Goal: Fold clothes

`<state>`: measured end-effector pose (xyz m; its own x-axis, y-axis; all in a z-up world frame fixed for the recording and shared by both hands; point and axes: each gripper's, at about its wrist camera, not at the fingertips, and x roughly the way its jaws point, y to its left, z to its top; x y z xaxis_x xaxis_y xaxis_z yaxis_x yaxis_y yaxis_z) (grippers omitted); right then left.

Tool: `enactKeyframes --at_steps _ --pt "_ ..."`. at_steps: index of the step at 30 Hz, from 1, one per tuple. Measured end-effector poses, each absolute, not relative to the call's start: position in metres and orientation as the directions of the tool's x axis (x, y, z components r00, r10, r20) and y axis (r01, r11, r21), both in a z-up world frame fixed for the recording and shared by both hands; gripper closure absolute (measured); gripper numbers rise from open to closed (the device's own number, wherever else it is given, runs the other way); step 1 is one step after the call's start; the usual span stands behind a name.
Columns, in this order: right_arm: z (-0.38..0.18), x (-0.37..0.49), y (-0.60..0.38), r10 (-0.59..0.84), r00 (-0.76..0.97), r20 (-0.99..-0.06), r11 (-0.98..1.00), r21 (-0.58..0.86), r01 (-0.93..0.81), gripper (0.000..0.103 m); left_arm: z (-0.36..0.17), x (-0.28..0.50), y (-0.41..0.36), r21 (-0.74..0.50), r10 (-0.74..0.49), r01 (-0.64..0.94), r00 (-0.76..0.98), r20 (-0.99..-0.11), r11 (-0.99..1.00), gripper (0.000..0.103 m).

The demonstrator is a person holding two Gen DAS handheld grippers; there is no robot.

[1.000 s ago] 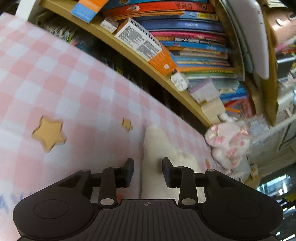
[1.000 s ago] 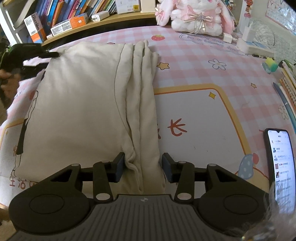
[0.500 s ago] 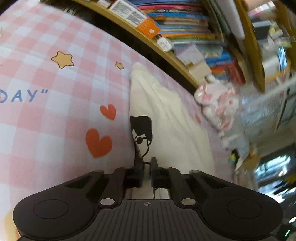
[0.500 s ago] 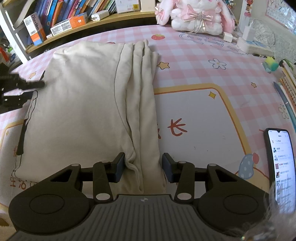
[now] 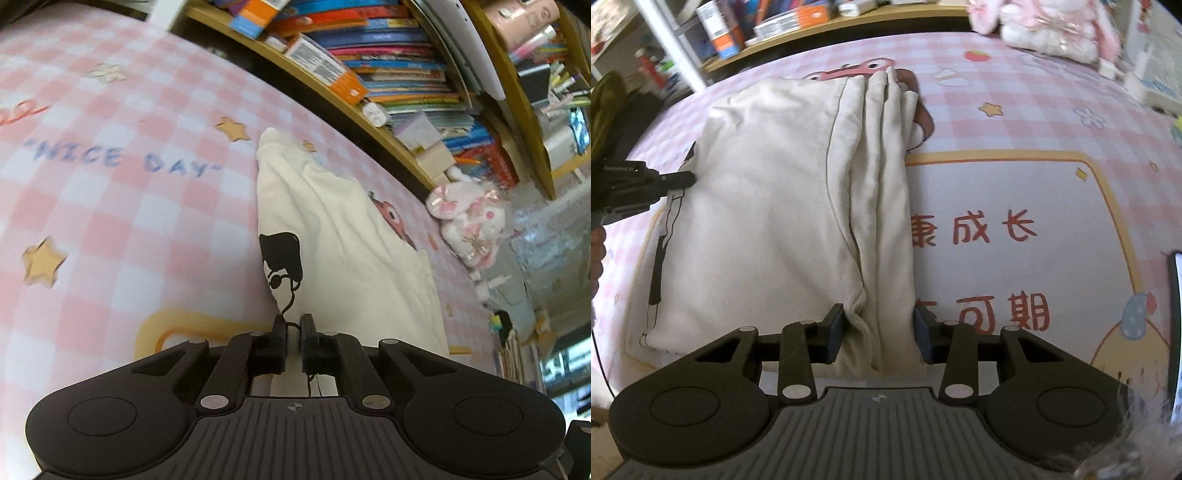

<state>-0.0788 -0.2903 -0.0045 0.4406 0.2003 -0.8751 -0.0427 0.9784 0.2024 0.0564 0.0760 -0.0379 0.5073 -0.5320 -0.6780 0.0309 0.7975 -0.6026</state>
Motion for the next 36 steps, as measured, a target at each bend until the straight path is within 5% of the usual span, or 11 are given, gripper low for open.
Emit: enactKeyframes --at_steps 5,22,29,34,36 --pt "-0.005 -0.086 -0.301 0.253 0.453 -0.855 0.967 0.245 -0.077 0.06 -0.034 0.034 0.084 -0.562 -0.453 -0.032 0.556 -0.697 0.826 0.076" --pt "-0.014 -0.113 -0.353 0.487 0.458 -0.744 0.831 0.556 0.02 0.058 -0.02 -0.075 0.061 -0.456 -0.319 -0.111 0.572 -0.756 0.883 0.073" --pt "-0.025 -0.112 -0.373 0.572 0.466 -0.675 0.702 0.697 0.147 0.049 -0.004 -0.108 0.039 -0.341 -0.228 -0.066 0.626 -0.746 0.938 0.072" --pt "-0.027 -0.106 -0.372 0.573 0.471 -0.671 0.681 0.709 0.182 0.055 0.009 -0.125 0.007 -0.233 -0.231 0.088 0.665 -0.71 0.968 0.071" --pt "-0.025 -0.102 -0.366 0.553 0.463 -0.693 0.715 0.68 0.162 0.068 0.015 -0.132 -0.006 -0.185 -0.236 0.147 0.679 -0.695 0.972 0.071"
